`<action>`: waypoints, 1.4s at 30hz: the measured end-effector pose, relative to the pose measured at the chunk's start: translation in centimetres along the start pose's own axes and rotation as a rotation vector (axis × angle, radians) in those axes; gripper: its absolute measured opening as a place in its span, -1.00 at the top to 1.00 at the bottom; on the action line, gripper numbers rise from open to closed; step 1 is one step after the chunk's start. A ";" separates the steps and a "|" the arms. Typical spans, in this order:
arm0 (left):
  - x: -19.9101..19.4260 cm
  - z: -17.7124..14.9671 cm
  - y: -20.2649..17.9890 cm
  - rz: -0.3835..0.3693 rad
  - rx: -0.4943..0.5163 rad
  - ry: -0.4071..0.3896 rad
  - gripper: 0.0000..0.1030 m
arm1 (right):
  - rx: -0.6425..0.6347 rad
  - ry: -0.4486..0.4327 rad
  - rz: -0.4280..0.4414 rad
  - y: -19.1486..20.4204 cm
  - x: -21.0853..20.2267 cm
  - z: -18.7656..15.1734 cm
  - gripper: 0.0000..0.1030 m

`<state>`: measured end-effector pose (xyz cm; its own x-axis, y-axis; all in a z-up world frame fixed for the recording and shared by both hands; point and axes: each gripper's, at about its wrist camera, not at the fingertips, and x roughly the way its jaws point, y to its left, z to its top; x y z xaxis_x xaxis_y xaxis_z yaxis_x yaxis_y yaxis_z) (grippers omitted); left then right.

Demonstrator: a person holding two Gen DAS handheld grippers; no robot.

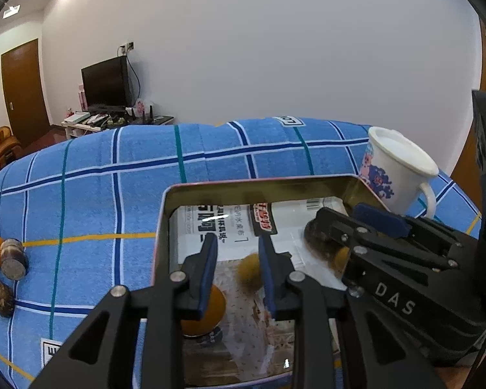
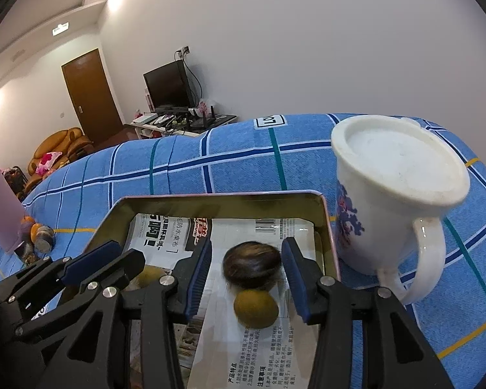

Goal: Organize fruits
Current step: 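Carry both fruits over the pink tin and open both tools to release them, then move both open tools back toward the remaining fruits beside the kettle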

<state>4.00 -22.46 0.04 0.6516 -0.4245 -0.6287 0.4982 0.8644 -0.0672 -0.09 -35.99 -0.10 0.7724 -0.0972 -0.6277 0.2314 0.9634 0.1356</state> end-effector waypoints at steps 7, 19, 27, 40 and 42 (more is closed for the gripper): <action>-1.4 -0.2 0.3 0.013 -0.023 -0.049 -0.16 | 0.054 -0.058 0.016 -1.1 -1.3 -0.1 0.08; -3.7 -0.2 0.9 0.036 -0.030 -0.138 -0.96 | 0.168 -0.103 0.136 -2.9 -2.6 -0.2 -0.37; -5.4 0.2 3.9 0.091 -0.158 -0.221 -0.98 | 0.226 -0.244 0.078 -4.0 -5.3 -0.3 -0.38; -6.9 -1.2 6.9 0.314 -0.192 -0.282 -0.98 | 0.110 -0.313 0.006 -1.9 -6.6 -0.6 -0.38; -6.9 -1.9 6.5 0.350 -0.164 -0.287 -0.98 | 0.096 -0.324 -0.008 -1.6 -6.7 -0.8 -0.38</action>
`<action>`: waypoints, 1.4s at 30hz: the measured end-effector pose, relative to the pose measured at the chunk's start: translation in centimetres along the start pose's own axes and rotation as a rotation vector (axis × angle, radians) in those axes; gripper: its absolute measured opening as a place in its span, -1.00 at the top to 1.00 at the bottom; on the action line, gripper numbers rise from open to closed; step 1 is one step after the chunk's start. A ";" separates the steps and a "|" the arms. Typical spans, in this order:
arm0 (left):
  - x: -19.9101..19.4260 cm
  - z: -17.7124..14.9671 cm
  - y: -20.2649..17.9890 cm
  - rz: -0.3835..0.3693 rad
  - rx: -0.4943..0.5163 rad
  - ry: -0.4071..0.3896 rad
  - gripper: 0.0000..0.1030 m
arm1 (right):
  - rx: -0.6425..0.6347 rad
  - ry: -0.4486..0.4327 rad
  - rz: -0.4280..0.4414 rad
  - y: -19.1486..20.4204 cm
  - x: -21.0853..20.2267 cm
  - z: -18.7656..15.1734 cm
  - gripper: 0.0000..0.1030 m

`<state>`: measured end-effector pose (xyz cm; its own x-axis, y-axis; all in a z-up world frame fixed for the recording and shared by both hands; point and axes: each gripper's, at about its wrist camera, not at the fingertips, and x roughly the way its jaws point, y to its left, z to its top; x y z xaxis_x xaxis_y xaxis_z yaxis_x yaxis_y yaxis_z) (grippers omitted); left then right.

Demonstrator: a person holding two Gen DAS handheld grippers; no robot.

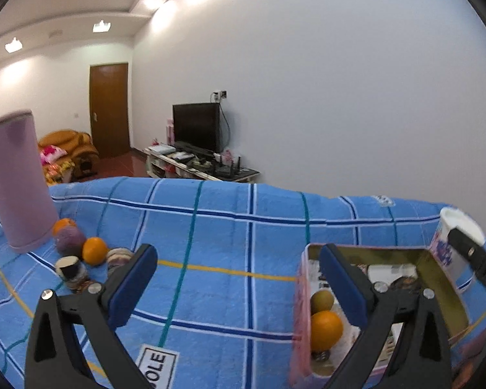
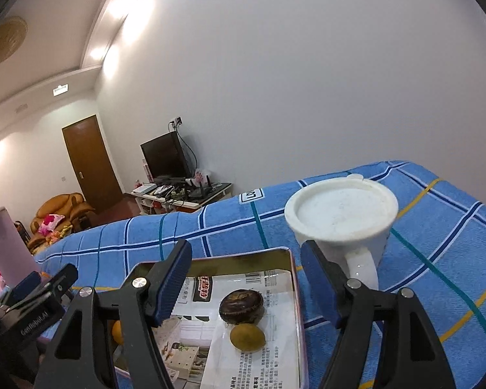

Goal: Organize fruits
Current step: 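Move both open tools back toward the remaining fruits beside the kettle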

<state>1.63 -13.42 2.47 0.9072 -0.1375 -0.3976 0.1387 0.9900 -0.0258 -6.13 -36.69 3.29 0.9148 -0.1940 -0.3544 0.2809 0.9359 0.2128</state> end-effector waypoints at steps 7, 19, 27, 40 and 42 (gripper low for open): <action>-0.8 -0.7 0.2 0.030 0.038 -0.011 -0.98 | -0.102 -0.042 -0.040 1.8 -1.2 -0.7 -0.38; -2.4 -1.9 1.5 0.025 0.129 0.044 -0.98 | -0.111 -0.094 -0.099 2.7 -3.1 -1.5 -0.38; -2.8 -2.2 3.9 0.034 0.146 0.072 -0.98 | -0.128 -0.070 -0.111 4.1 -3.6 -2.1 -0.38; -2.8 -2.4 7.3 0.045 0.143 0.076 -0.98 | -0.103 0.035 -0.097 7.9 -2.9 -3.7 -0.38; -2.7 -2.4 7.9 0.046 0.134 0.081 -0.98 | -0.107 0.032 -0.090 8.8 -2.8 -3.9 -0.38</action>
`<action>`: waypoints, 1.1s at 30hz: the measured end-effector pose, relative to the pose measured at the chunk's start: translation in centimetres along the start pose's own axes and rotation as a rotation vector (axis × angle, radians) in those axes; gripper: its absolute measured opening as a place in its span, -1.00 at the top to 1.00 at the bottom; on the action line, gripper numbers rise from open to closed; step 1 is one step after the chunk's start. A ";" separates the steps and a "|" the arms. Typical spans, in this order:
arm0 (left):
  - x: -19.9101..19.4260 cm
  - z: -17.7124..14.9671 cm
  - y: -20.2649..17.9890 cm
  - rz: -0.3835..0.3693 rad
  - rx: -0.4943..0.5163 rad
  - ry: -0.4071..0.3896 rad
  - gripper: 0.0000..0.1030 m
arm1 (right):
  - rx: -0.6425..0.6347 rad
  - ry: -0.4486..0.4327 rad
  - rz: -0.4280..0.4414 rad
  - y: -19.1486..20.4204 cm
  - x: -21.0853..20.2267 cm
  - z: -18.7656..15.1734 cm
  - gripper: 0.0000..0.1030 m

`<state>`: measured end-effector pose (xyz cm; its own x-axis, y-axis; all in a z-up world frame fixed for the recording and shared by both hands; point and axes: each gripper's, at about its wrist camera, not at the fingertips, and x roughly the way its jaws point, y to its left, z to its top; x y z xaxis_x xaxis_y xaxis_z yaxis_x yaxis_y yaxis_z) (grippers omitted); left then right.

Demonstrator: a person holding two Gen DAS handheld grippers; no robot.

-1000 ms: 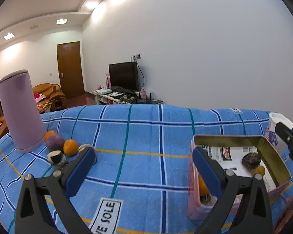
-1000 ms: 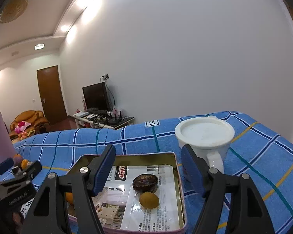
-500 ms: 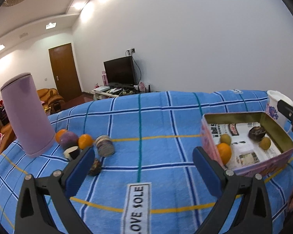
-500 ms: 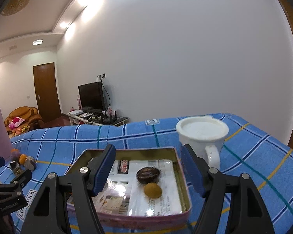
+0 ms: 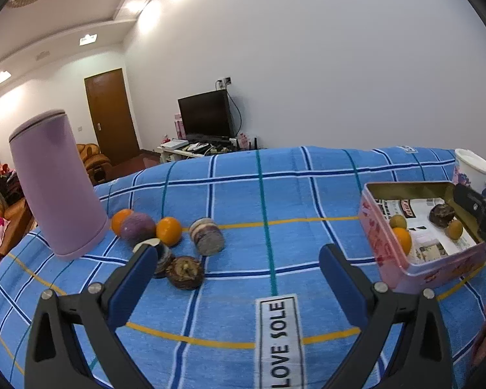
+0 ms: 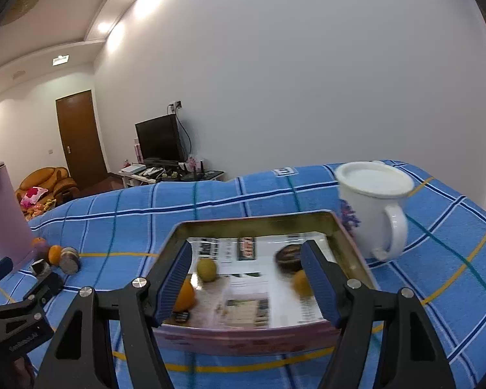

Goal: Organize fruits
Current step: 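Move both open tools back toward the remaining fruits beside the kettle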

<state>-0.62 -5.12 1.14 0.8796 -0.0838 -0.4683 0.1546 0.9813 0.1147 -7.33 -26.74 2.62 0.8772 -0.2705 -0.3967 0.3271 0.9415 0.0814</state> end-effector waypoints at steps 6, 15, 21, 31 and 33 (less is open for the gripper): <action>0.7 -0.2 1.6 0.012 -0.015 0.015 -0.98 | -0.030 0.007 0.038 3.5 0.4 -0.3 -0.38; 2.0 -0.2 4.2 0.045 -0.041 0.038 -0.98 | -0.036 0.031 0.099 7.9 1.5 -0.6 -0.38; 3.0 -0.1 6.1 0.067 -0.067 0.054 -0.98 | -0.032 0.048 0.137 10.7 2.3 -0.7 -0.38; 5.9 -0.4 12.5 0.180 -0.193 0.123 -0.98 | -0.047 0.072 0.196 14.2 3.3 -1.0 -0.38; 6.5 -0.7 14.6 0.215 -0.259 0.147 -0.98 | -0.051 0.087 0.205 14.7 3.8 -0.9 -0.38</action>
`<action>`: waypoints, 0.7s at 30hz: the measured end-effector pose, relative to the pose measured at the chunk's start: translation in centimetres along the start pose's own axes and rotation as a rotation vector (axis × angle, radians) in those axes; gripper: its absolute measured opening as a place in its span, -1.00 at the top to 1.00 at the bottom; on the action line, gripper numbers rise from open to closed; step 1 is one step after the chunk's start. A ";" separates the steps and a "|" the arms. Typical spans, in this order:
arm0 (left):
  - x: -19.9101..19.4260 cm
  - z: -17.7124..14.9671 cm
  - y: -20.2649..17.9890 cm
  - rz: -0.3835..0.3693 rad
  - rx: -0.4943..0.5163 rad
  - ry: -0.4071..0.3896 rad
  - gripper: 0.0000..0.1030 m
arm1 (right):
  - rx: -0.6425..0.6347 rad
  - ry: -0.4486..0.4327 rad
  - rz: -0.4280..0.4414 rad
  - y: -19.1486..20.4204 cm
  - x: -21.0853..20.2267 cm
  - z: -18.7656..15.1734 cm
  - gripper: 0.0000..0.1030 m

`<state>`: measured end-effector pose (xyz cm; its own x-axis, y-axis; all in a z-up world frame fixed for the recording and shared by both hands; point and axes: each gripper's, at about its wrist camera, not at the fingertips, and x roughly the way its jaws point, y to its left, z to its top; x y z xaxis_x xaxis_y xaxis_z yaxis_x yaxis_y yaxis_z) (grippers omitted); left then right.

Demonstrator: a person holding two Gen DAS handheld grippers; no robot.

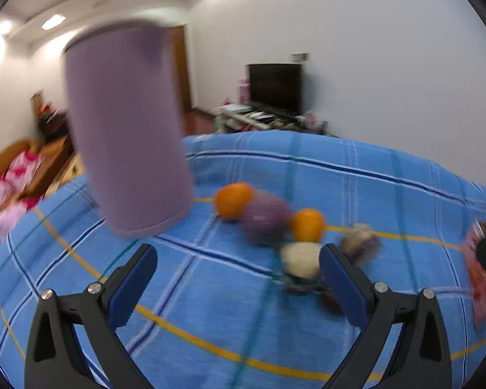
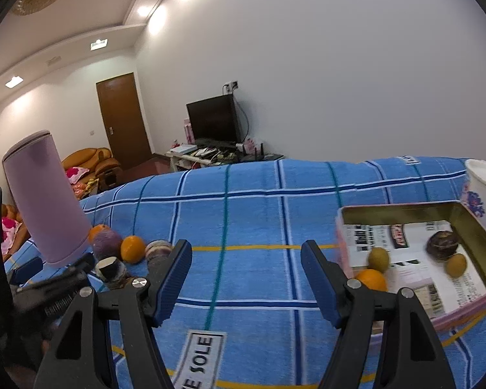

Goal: Organize fruits
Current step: 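Move both open tools back toward the remaining fruits beside the kettle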

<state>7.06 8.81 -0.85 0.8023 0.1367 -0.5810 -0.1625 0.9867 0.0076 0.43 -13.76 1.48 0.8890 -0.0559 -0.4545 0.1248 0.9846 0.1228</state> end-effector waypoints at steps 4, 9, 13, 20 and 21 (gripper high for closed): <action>1.5 0.4 2.6 0.085 -0.068 0.035 -0.97 | -0.037 0.049 0.045 1.6 1.5 0.1 -0.38; 2.6 0.2 4.0 0.120 -0.097 0.080 -0.96 | -0.106 0.148 0.128 4.2 4.1 0.2 -0.33; 3.4 0.2 4.3 0.144 -0.087 0.110 -0.96 | -0.152 0.249 0.220 6.6 5.5 -0.6 -0.17; 2.9 0.3 4.8 0.158 -0.069 0.083 -0.95 | -0.288 0.355 0.290 10.4 7.4 -1.7 -0.04; 2.7 0.4 4.8 0.164 -0.065 0.077 -0.95 | -0.307 0.373 0.287 11.0 7.8 -1.9 -0.04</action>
<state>8.68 13.95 -2.09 0.7164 0.2859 -0.6365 -0.3263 0.9436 0.0565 7.94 -3.04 -2.39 0.6456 0.2288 -0.7286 -0.2826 0.9579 0.0504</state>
